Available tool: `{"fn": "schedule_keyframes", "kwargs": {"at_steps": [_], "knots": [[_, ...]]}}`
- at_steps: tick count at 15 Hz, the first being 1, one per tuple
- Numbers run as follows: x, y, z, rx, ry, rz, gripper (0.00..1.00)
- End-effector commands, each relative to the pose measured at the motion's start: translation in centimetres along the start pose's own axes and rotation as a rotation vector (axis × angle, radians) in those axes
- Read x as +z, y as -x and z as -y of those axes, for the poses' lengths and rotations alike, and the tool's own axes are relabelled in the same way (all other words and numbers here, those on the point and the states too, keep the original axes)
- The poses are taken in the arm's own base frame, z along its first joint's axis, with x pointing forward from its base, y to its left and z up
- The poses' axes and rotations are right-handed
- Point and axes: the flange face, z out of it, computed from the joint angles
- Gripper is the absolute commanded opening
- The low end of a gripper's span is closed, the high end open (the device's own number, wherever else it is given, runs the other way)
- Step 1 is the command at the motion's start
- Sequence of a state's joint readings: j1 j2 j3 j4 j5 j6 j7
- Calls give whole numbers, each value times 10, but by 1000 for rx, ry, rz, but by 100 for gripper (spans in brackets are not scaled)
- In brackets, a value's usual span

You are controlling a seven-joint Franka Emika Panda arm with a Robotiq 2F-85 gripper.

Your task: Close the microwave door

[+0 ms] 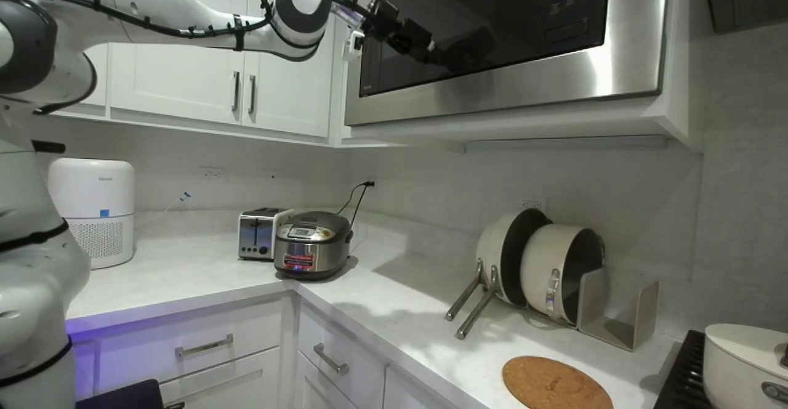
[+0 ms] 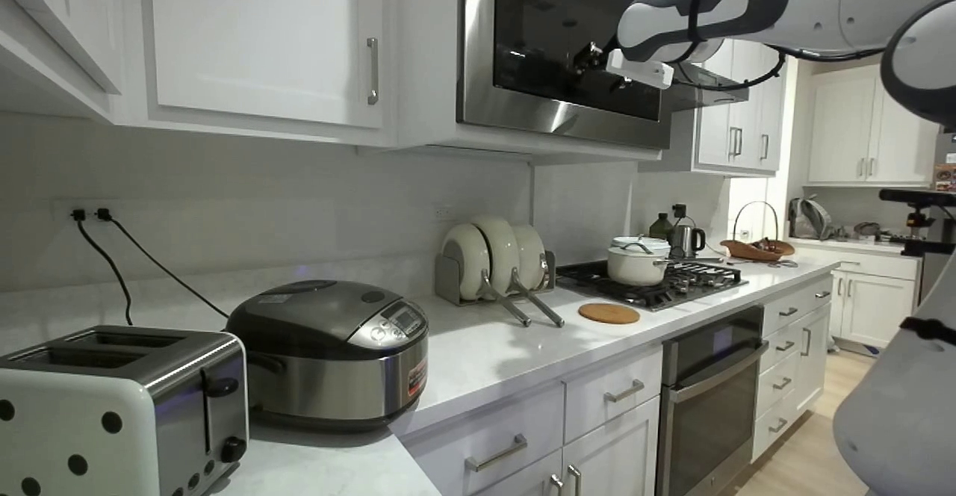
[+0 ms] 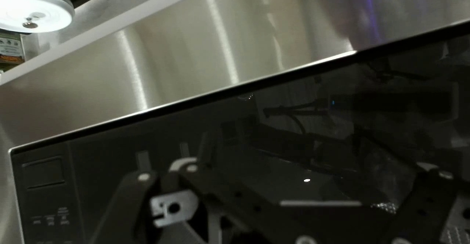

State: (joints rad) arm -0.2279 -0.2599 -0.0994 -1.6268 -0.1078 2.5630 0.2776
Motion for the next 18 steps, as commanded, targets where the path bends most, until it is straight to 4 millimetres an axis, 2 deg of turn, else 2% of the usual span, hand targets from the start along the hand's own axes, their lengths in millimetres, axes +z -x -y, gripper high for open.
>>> {"fn": "schedule_keyframes", "kwargs": {"at_steps": [1, 5, 14, 16, 18], "knots": [[-39, 10, 15, -51, -90, 91, 100], [-46, 25, 14, -42, -77, 125, 100], [-51, 39, 4, -7, -72, 138, 100], [-67, 59, 8, 9, -126, 237, 100], [-97, 83, 9, 4, -158, 358, 100]]}}
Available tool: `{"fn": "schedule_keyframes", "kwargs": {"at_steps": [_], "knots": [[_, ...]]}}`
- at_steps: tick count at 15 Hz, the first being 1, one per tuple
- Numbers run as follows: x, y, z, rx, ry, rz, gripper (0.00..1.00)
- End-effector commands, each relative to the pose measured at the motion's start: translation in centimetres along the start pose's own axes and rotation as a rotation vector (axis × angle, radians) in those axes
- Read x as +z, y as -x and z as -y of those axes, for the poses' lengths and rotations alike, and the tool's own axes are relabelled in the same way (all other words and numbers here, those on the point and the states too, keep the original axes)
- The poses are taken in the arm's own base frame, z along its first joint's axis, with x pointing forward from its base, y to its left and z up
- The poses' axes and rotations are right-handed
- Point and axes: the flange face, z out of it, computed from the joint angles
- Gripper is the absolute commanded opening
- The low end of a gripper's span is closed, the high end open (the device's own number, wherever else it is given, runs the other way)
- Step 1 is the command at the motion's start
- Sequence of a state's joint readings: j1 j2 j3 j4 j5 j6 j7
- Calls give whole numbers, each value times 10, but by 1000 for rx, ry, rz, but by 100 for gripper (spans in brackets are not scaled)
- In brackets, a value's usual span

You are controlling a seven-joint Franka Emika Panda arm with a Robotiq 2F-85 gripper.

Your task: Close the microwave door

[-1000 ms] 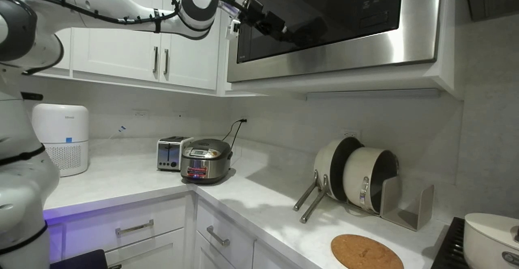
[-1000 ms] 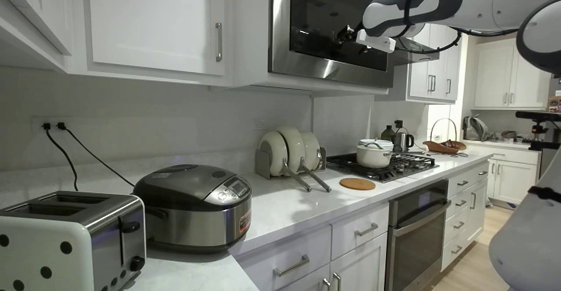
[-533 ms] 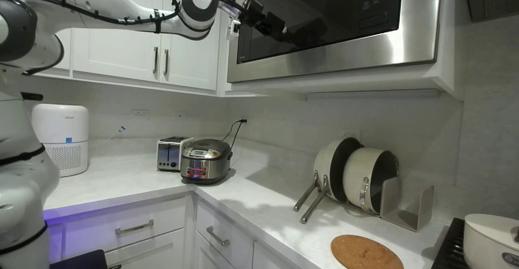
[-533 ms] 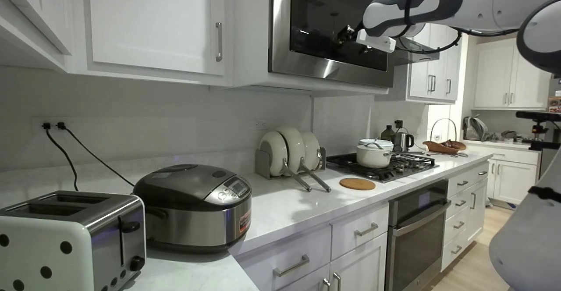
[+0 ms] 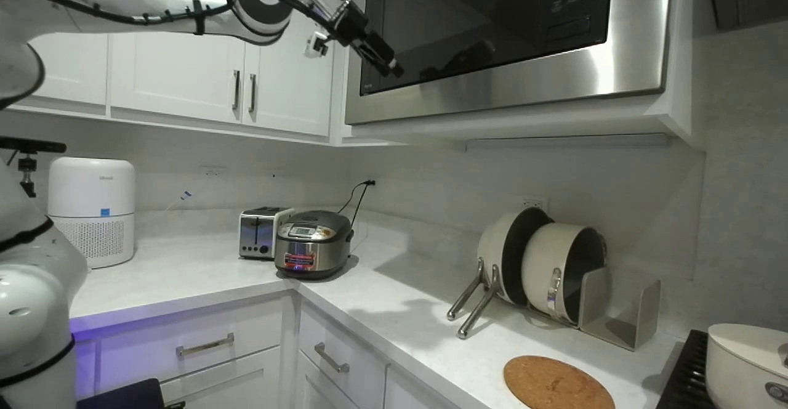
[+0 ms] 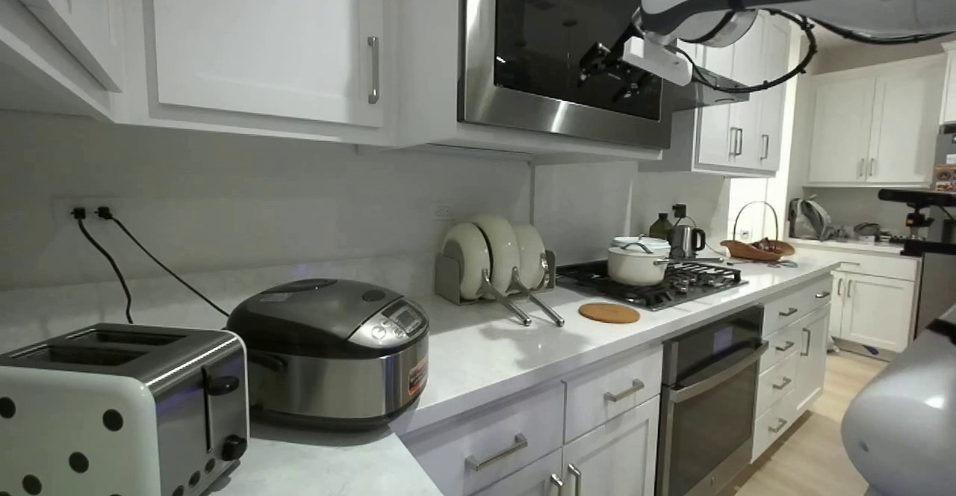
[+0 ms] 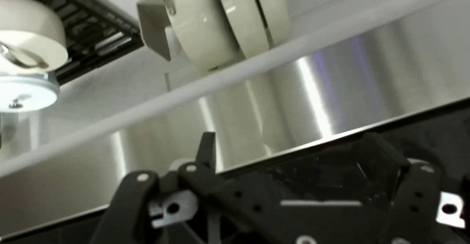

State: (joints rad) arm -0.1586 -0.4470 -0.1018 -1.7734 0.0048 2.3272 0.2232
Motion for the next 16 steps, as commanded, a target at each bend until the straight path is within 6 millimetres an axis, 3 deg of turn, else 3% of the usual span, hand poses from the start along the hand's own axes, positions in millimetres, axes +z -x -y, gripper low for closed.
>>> {"fn": "schedule_keyframes", "kwargs": {"at_steps": [1, 5, 9, 10, 16], "knots": [[-44, 63, 4, -16, -73, 200, 100], [-72, 104, 5, -48, -43, 469, 100], [-81, 135, 8, -105, 22, 718, 100], [-81, 128, 2, -63, 14, 643, 100], [-79, 137, 6, -82, 25, 700, 100]]}}
